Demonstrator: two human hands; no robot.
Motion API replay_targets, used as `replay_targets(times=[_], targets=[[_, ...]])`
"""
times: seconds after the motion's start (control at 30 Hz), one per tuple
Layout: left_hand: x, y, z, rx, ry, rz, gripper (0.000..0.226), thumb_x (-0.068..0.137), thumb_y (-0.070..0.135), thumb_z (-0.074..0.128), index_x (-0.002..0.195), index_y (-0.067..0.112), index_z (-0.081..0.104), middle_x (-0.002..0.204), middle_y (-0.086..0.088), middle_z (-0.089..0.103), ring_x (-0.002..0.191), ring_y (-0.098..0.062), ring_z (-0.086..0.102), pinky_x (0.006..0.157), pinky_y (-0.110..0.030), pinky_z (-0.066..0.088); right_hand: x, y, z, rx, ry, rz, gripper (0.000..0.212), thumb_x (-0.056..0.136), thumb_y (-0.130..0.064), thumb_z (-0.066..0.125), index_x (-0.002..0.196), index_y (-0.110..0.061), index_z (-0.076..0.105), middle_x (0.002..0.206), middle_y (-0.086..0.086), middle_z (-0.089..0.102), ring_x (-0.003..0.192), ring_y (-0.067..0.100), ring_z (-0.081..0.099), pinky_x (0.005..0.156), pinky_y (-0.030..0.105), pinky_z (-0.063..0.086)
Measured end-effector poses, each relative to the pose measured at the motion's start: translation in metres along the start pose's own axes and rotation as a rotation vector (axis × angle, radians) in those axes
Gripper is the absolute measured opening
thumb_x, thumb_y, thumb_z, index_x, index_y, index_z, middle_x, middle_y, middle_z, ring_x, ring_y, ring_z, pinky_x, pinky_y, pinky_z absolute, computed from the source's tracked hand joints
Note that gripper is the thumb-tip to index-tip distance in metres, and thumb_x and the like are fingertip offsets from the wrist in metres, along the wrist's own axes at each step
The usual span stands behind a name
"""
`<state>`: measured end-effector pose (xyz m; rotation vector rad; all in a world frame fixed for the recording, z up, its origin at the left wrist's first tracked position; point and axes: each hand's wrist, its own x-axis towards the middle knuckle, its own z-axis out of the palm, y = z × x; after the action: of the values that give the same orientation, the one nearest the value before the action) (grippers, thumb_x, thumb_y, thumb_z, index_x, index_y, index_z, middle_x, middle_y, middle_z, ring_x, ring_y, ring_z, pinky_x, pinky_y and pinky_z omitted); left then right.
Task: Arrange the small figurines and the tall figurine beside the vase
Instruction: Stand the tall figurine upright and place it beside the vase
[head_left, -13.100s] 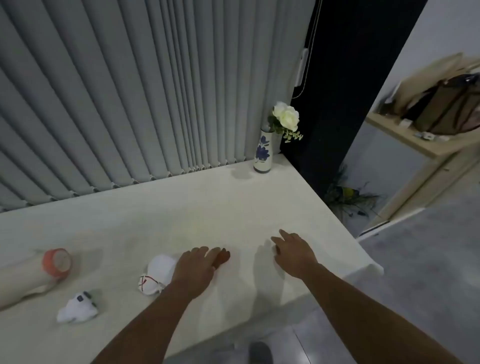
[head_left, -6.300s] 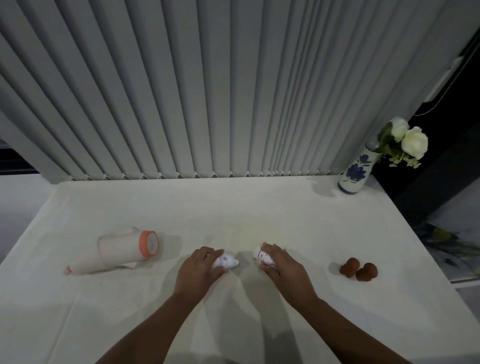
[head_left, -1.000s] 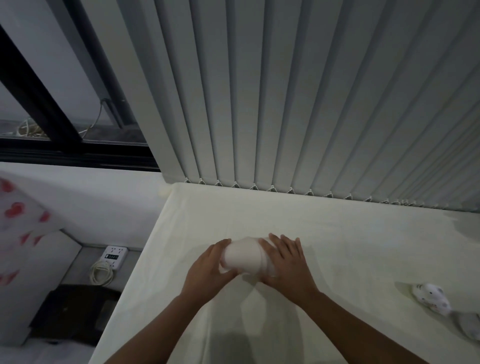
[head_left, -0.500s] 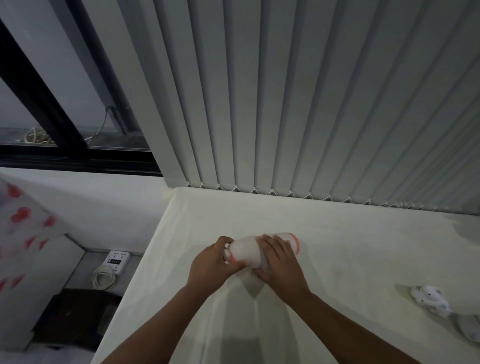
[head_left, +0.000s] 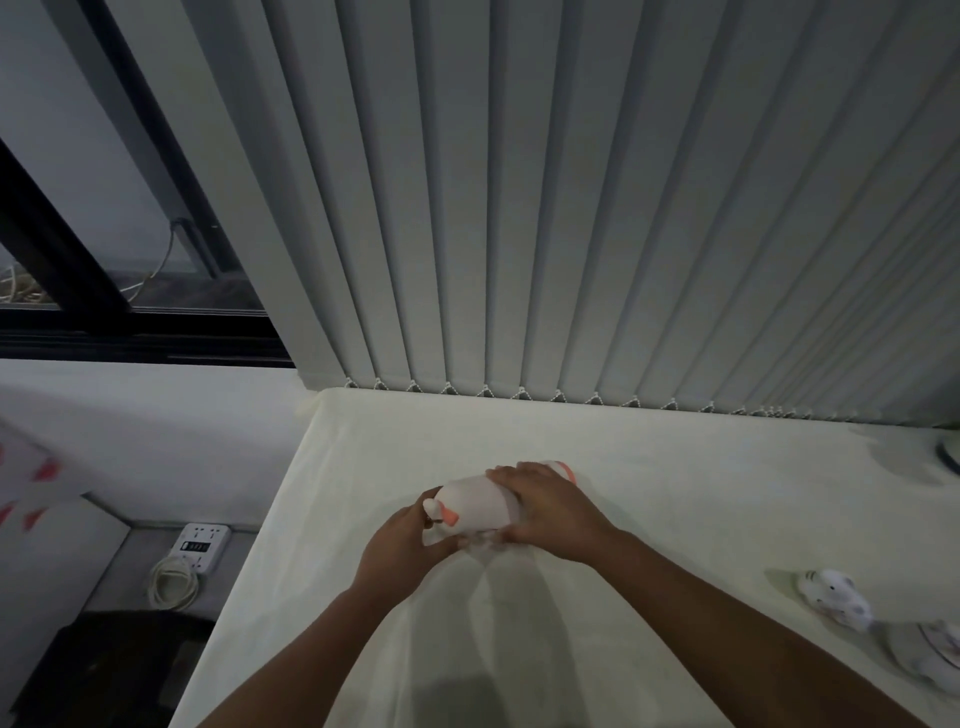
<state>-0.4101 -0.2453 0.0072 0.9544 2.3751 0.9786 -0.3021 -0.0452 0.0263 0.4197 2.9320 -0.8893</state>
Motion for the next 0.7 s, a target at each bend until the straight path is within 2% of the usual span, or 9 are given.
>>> replay_targets(times=[0.13, 0.23, 0.3, 0.4, 0.47, 0.53, 0.57, 0.63, 0.7], targets=[[0.01, -0.001, 0.006, -0.101, -0.016, -0.045, 0.046, 0.066, 0.053, 0.075, 0.106, 0.039, 0.058, 0.1, 0.016, 0.069, 0.092, -0.004, 0.063, 0.081, -0.032, 0.054, 0.011, 0.002, -0.012, -0.006, -0.051, 0.013, 0.082, 0.063, -0.065, 0.073, 0.135, -0.039, 0.043, 0.134, -0.015, 0.054, 0.127, 0.008, 0.04, 0.103, 0.026, 0.031], [0.015, 0.003, 0.007, -0.186, -0.023, -0.076, 0.042, 0.065, 0.051, 0.078, 0.101, 0.038, 0.061, 0.095, 0.017, 0.07, 0.089, -0.001, 0.065, 0.079, -0.026, 0.053, 0.015, -0.002, -0.026, 0.038, -0.087, 0.043, 0.084, 0.057, -0.07, 0.069, 0.132, -0.041, 0.045, 0.13, -0.013, 0.056, 0.122, 0.009, 0.045, 0.103, 0.03, 0.034], [0.016, 0.009, 0.005, -0.242, -0.043, -0.083, 0.042, 0.068, 0.046, 0.079, 0.104, 0.036, 0.06, 0.095, 0.018, 0.069, 0.088, 0.001, 0.065, 0.076, -0.02, 0.049, 0.015, -0.002, -0.033, 0.091, -0.113, 0.048, 0.08, 0.059, -0.064, 0.07, 0.133, -0.04, 0.047, 0.132, -0.012, 0.056, 0.12, 0.01, 0.046, 0.104, 0.033, 0.037], [0.018, 0.018, 0.002, -0.329, -0.098, -0.086, 0.038, 0.072, 0.039, 0.078, 0.104, 0.04, 0.057, 0.098, 0.02, 0.069, 0.09, 0.007, 0.063, 0.077, -0.014, 0.046, 0.01, -0.001, -0.039, 0.209, -0.116, 0.064, 0.068, 0.072, -0.037, 0.077, 0.134, -0.033, 0.05, 0.134, -0.012, 0.054, 0.117, 0.004, 0.048, 0.097, 0.019, 0.039], [0.02, 0.022, 0.0, -0.413, -0.158, -0.089, 0.04, 0.074, 0.037, 0.077, 0.108, 0.04, 0.057, 0.106, 0.017, 0.07, 0.099, 0.007, 0.062, 0.087, -0.021, 0.048, 0.004, 0.0, -0.04, 0.303, -0.102, 0.092, 0.064, 0.077, -0.026, 0.076, 0.135, -0.03, 0.05, 0.136, -0.012, 0.053, 0.117, 0.002, 0.049, 0.097, 0.017, 0.04], [0.021, 0.027, -0.001, -0.486, -0.223, -0.084, 0.046, 0.075, 0.033, 0.076, 0.117, 0.035, 0.056, 0.113, 0.01, 0.07, 0.106, -0.004, 0.064, 0.095, -0.032, 0.049, -0.003, 0.001, -0.039, 0.411, -0.079, 0.122, 0.064, 0.078, -0.025, 0.077, 0.135, -0.03, 0.05, 0.14, -0.01, 0.052, 0.122, 0.003, 0.05, 0.105, 0.025, 0.041], [0.021, 0.031, -0.002, -0.502, -0.243, -0.077, 0.047, 0.077, 0.031, 0.074, 0.119, 0.033, 0.055, 0.114, 0.007, 0.071, 0.107, -0.007, 0.064, 0.096, -0.033, 0.049, -0.007, 0.001, -0.039, 0.463, -0.068, 0.132, 0.064, 0.078, -0.025, 0.077, 0.136, -0.029, 0.049, 0.141, -0.01, 0.051, 0.124, 0.003, 0.049, 0.108, 0.028, 0.039], [0.02, 0.042, -0.004, -0.523, -0.251, -0.066, 0.044, 0.081, 0.027, 0.072, 0.121, 0.032, 0.054, 0.11, 0.005, 0.072, 0.103, -0.007, 0.066, 0.09, -0.025, 0.049, -0.015, 0.002, -0.041, 0.564, -0.045, 0.15, 0.063, 0.081, -0.026, 0.075, 0.137, -0.027, 0.048, 0.142, -0.01, 0.05, 0.125, 0.002, 0.048, 0.11, 0.03, 0.038], [0.018, 0.054, -0.006, -0.552, -0.238, -0.066, 0.041, 0.084, 0.025, 0.069, 0.121, 0.027, 0.054, 0.099, 0.005, 0.072, 0.092, -0.003, 0.067, 0.076, -0.012, 0.049, -0.025, -0.001, -0.044, 0.658, -0.014, 0.167, 0.057, 0.084, -0.026, 0.071, 0.137, -0.029, 0.049, 0.14, -0.01, 0.053, 0.124, 0.002, 0.051, 0.107, 0.032, 0.042]])
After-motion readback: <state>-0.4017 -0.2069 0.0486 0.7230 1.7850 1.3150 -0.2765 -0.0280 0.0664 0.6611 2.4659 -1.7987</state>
